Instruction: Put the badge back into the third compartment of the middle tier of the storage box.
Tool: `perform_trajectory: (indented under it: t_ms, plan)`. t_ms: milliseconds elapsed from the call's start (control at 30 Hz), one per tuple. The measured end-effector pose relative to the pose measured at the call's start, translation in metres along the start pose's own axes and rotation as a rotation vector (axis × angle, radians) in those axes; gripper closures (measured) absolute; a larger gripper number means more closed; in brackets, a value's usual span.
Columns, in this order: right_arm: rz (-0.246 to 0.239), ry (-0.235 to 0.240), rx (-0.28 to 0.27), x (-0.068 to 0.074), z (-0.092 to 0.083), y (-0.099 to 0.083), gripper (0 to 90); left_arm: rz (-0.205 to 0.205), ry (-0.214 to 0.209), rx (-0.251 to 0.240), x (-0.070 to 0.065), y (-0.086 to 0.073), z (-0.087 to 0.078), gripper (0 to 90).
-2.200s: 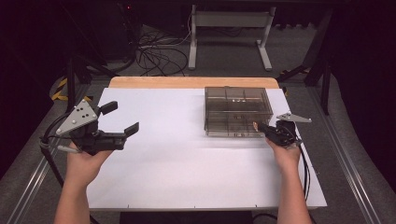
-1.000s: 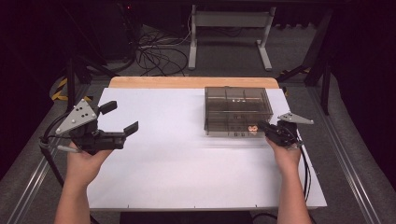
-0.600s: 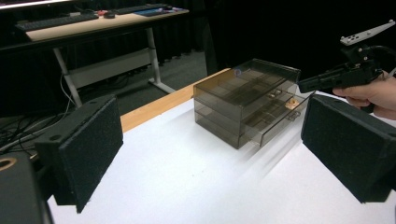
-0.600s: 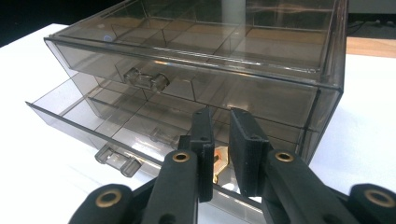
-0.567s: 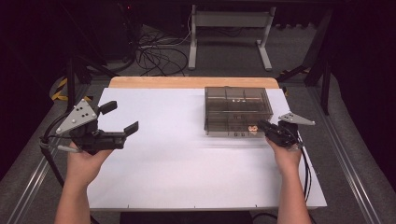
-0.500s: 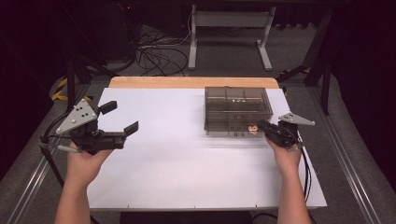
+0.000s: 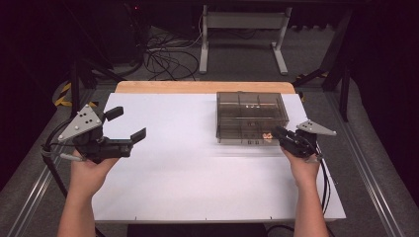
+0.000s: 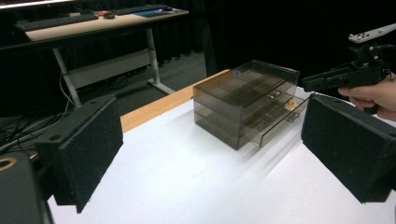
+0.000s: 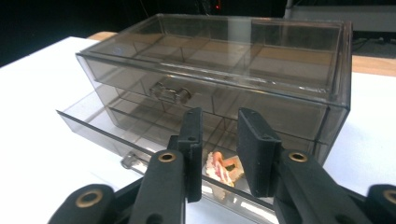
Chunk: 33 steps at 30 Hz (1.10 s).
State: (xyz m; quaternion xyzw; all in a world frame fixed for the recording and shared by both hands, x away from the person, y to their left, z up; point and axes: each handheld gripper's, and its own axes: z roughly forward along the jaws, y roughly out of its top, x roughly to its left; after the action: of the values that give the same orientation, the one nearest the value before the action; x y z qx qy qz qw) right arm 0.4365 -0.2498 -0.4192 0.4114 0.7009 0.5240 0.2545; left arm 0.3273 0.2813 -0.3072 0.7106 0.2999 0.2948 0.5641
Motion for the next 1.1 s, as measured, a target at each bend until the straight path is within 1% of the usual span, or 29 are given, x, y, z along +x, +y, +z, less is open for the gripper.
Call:
perform_trajectory:
  t_ms: [233, 433, 967, 1100]
  plan:
    - [-0.004, 0.010, -0.033, 0.004, -0.008, 0.002, 68.0, 0.000, 0.000, -0.001, 0.001, 0.000, 0.000, 6.2]
    - [-0.011, 0.032, -0.049, 0.009, -0.013, 0.003, 63.5, -0.010, -0.002, 0.000, 0.001, -0.001, 0.000, 6.2]
    - [-0.013, 0.082, -0.134, 0.016, -0.028, 0.009, 53.6, -0.011, 0.001, -0.001, 0.002, -0.001, -0.001, 6.1]
    - [-0.022, 0.092, -0.154, 0.018, -0.032, 0.012, 51.0, -0.010, 0.000, 0.000, 0.002, -0.001, 0.000, 6.1]
